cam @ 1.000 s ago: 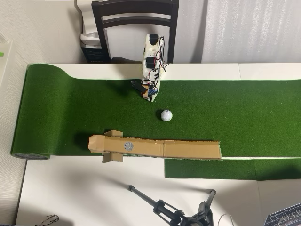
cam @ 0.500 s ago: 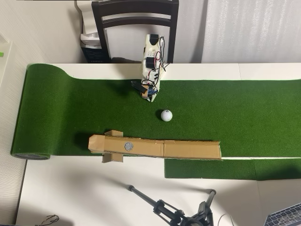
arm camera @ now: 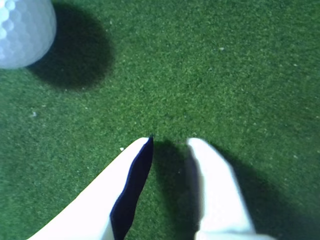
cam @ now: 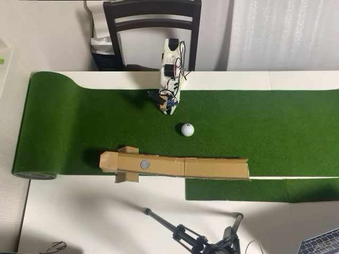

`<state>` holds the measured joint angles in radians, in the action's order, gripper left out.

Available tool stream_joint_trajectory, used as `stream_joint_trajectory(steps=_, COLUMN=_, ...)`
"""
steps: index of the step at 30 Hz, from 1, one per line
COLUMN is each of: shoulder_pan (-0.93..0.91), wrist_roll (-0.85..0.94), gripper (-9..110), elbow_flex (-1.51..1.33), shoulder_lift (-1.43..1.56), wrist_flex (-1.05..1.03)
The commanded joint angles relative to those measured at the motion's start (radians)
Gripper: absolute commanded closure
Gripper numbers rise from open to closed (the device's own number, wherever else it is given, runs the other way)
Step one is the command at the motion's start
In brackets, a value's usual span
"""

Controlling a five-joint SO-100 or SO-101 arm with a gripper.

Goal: Pick up the golf ball and place it on the gray mark at the back.

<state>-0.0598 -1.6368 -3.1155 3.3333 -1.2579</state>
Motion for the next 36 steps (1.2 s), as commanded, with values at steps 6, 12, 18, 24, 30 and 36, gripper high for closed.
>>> stream_joint_trajectory(steps=6, shoulder_pan=0.005, wrist_roll=0.006, gripper=81, elbow_flex=0.143, shoulder_lift=0.094, wrist_flex=-0.015)
stream_joint_trajectory(steps=12, shoulder_pan=0.005, wrist_roll=0.003, gripper=81, elbow_flex=0.301, shoulder_lift=-0.046, wrist_flex=-0.117)
stream_joint_trajectory(steps=18, shoulder_pan=0.014, wrist_roll=0.003, gripper=80, elbow_flex=0.451, shoulder_lift=-0.357, wrist_flex=-0.071)
stream_joint_trajectory(steps=24, shoulder_pan=0.120, wrist_roll=-0.009, gripper=70, elbow_flex=0.551, shoulder_lift=-0.630, wrist_flex=0.052)
stream_joint_trajectory(steps=30, shoulder_pan=0.181, wrist_roll=-0.011, gripper=67, elbow_flex=0.670, shoulder_lift=-0.805, wrist_flex=0.115)
stream_joint_trajectory(steps=36, shoulder_pan=0.281, wrist_roll=-0.069, gripper=67, elbow_flex=0.798, shoulder_lift=-0.959, wrist_flex=0.115)
